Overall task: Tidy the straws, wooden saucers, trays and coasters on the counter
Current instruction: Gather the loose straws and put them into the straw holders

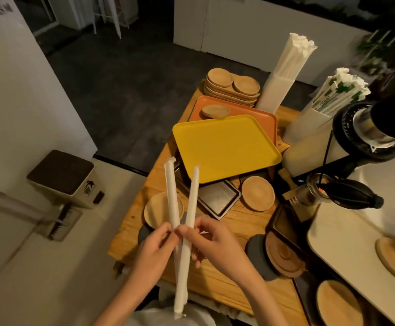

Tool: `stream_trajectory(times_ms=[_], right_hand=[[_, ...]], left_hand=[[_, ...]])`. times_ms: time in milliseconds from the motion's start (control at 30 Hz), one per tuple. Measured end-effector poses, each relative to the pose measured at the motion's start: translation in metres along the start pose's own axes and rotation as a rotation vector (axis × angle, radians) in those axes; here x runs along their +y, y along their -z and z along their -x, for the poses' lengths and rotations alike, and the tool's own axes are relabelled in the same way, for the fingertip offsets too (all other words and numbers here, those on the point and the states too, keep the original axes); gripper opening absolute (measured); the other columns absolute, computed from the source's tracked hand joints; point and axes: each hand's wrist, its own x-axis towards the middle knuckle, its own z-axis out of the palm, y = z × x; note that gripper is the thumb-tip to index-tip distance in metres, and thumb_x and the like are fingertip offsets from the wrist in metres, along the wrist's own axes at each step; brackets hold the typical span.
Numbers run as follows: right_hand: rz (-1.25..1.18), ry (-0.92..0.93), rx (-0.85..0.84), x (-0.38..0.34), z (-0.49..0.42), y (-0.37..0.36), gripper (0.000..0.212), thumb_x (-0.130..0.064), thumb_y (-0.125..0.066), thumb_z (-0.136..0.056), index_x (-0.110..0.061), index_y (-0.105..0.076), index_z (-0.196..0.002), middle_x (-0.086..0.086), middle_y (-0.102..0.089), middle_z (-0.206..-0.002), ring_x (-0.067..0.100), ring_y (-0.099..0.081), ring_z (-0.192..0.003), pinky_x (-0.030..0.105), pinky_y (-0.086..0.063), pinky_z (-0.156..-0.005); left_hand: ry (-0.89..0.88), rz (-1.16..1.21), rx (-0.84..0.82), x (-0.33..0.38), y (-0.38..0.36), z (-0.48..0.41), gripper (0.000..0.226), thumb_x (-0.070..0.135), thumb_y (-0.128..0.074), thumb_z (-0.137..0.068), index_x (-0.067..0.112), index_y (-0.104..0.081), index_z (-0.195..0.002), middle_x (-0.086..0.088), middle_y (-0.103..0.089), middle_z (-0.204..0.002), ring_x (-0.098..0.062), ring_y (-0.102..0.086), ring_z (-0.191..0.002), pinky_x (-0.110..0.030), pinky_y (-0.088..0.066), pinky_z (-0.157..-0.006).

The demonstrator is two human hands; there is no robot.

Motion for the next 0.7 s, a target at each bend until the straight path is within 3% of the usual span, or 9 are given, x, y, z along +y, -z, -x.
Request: stream_trajectory(times_ms=[133,333,400,500,633,700], right_hand=[[0.017,0.037,-0.029,-0.001,0.002,0.0,0.031,-0.043,-0.069,-0.09,-0.015,-0.064,-0.102,0.014,-0.071,-0.082,0.017,-0.067,-0.058,0.024,-0.055,-0.055],[0.128,0.008,-0.092,-0.001,0.0,0.006,0.025,-0.042,-0.069,-0.089,-0.025,-0.064,-0.107,-0.001,-0.068,-0.081,0.012,-0.065,-0.06,0.023,-0.054,-0.053],[0.172,-0.001,-0.091,-0.001,-0.001,0.006,0.026,-0.045,-0.068,-0.089,-0.025,-0.064,-0.105,-0.002,-0.068,-0.08,0.011,-0.063,-0.056,0.022,-0.052,-0.049],[0.251,-0.013,-0.063,-0.001,-0.002,0.006,0.032,-0.054,-0.065,-0.088,-0.026,-0.062,-0.102,0.0,-0.067,-0.078,0.01,-0.06,-0.05,0.02,-0.049,-0.043],[0.279,0.012,0.006,0.0,-0.004,0.007,0.034,-0.058,-0.062,-0.087,-0.027,-0.06,-0.1,-0.002,-0.064,-0.069,0.004,-0.054,-0.043,0.014,-0.04,-0.041],[0.216,0.012,0.031,0.0,-0.006,0.007,0.031,-0.056,-0.063,-0.088,-0.027,-0.06,-0.099,-0.005,-0.063,-0.062,0.004,-0.051,-0.04,0.013,-0.038,-0.04]], left_hand=[[0.07,0.115,-0.104,0.0,-0.003,0.001,0.033,0.048,-0.055,-0.088,0.022,-0.07,-0.102,-0.017,-0.07,-0.079,-0.032,-0.067,-0.072,-0.051,-0.056,-0.078],[0.107,0.075,-0.121,0.0,-0.004,0.004,0.029,0.046,-0.052,-0.087,0.028,-0.066,-0.105,-0.008,-0.07,-0.071,-0.025,-0.066,-0.062,-0.035,-0.057,-0.061],[0.118,0.062,-0.132,-0.001,-0.004,0.004,0.019,0.035,-0.049,-0.096,0.027,-0.065,-0.103,-0.003,-0.064,-0.064,-0.019,-0.061,-0.057,-0.033,-0.054,-0.057],[0.127,0.01,-0.175,-0.003,-0.001,0.005,0.023,0.027,-0.043,-0.101,0.033,-0.065,-0.101,0.005,-0.057,-0.06,-0.009,-0.054,-0.053,-0.026,-0.045,-0.052],[0.208,0.098,-0.253,-0.003,0.003,0.008,0.025,0.035,-0.044,-0.099,0.029,-0.058,-0.12,0.004,-0.053,-0.06,-0.008,-0.048,-0.05,-0.022,-0.041,-0.047],[0.212,0.103,-0.274,-0.003,0.006,0.008,0.032,0.044,-0.048,-0.093,0.026,-0.06,-0.117,0.004,-0.054,-0.061,-0.008,-0.049,-0.05,-0.021,-0.041,-0.047]])
